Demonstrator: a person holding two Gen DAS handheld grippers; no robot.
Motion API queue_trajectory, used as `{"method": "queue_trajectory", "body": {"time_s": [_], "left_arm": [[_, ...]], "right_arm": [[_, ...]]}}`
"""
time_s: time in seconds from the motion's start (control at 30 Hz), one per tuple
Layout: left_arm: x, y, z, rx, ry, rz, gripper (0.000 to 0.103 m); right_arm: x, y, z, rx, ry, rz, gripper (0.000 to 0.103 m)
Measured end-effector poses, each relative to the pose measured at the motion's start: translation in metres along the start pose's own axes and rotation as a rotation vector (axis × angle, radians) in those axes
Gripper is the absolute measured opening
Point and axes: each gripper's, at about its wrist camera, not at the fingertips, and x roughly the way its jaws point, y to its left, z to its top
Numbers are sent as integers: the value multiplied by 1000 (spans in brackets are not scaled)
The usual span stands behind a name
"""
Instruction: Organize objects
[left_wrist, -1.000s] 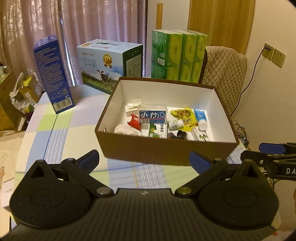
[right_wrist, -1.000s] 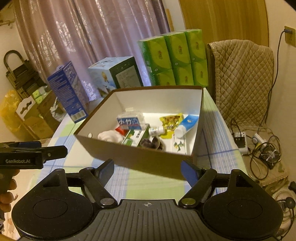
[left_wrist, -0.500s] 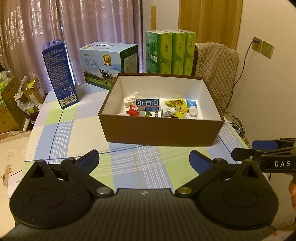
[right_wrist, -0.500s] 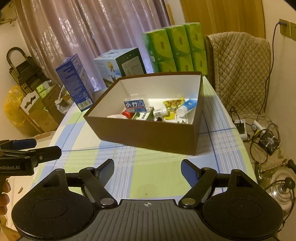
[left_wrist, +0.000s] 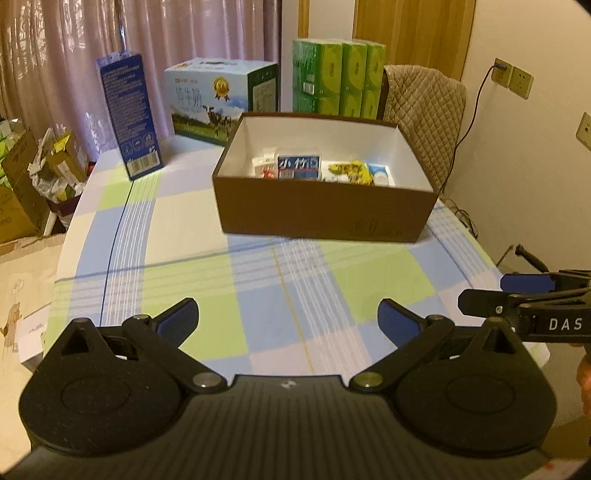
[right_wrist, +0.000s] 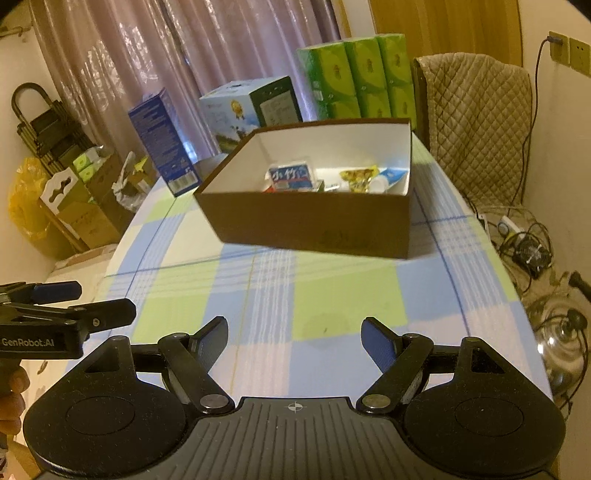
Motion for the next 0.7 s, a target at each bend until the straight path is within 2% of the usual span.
{"method": "queue_trajectory", "body": {"time_s": [0.33,0.7], "left_arm": [[-16,20,-37,-3,43,-21,102],[-26,34,-58,-1,59,-29,102]], "right_arm": [[-5,32,-34,5,39,-18,76],[-9,51,-55,7,51,-28,76]]}}
